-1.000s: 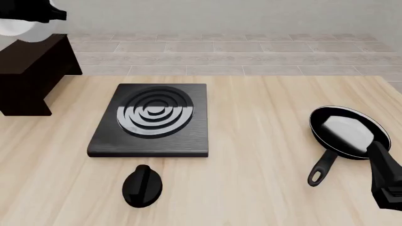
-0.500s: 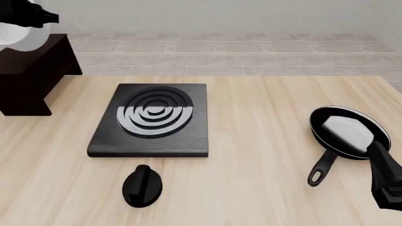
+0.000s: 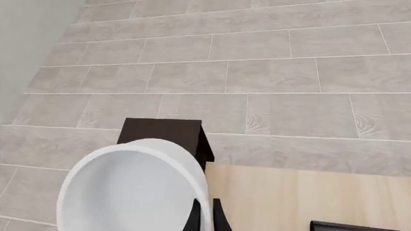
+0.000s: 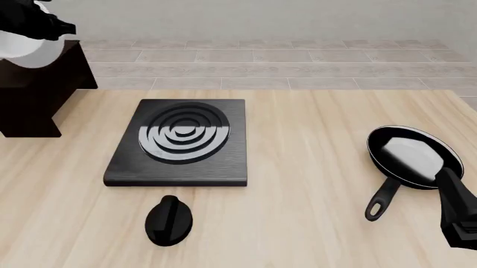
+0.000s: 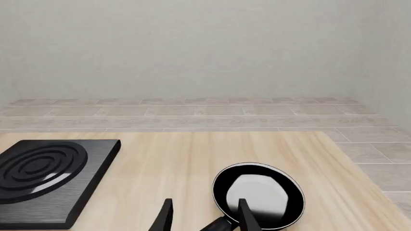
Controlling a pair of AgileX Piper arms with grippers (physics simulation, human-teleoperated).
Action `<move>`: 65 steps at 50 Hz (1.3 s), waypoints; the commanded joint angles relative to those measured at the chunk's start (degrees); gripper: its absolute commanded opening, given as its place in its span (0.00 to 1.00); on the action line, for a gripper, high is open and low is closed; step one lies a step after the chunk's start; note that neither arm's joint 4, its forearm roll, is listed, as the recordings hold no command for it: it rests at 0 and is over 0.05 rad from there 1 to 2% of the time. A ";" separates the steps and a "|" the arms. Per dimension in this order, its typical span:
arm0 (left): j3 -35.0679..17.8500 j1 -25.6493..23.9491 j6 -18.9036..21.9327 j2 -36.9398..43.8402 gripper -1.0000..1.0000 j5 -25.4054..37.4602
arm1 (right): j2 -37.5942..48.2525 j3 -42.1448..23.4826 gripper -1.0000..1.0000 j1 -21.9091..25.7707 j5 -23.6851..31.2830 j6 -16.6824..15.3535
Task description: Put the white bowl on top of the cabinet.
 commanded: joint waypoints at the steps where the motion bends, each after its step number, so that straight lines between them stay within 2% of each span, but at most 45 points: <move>1: -2.37 2.34 -0.20 4.83 0.00 0.98 | 0.00 0.00 1.00 0.00 0.00 0.00; 13: -6.94 3.62 -0.31 5.35 0.00 3.13 | 0.00 0.00 1.00 -0.01 0.00 0.00; 38: -6.67 5.49 -0.13 5.91 0.00 3.16 | 0.00 0.00 1.00 -0.01 0.00 0.01; 45: -7.90 6.13 0.37 6.23 0.00 3.58 | 0.00 0.00 1.00 0.01 0.00 0.00; 47: -9.23 5.78 0.26 9.16 0.00 2.30 | 0.00 0.00 1.00 0.01 0.00 0.01; 48: -9.63 5.86 0.42 10.31 1.00 1.38 | 0.01 0.00 1.00 0.00 -0.01 0.00; 52: -10.36 6.17 0.43 11.02 1.00 1.07 | 0.02 0.00 1.00 0.00 -0.01 0.00; 57: -7.09 6.27 0.61 8.88 1.00 -0.33 | -0.03 0.00 1.00 0.00 0.01 0.00; 65: -6.48 6.38 0.56 8.45 1.00 -1.25 | 0.02 0.00 1.00 0.00 -0.01 0.00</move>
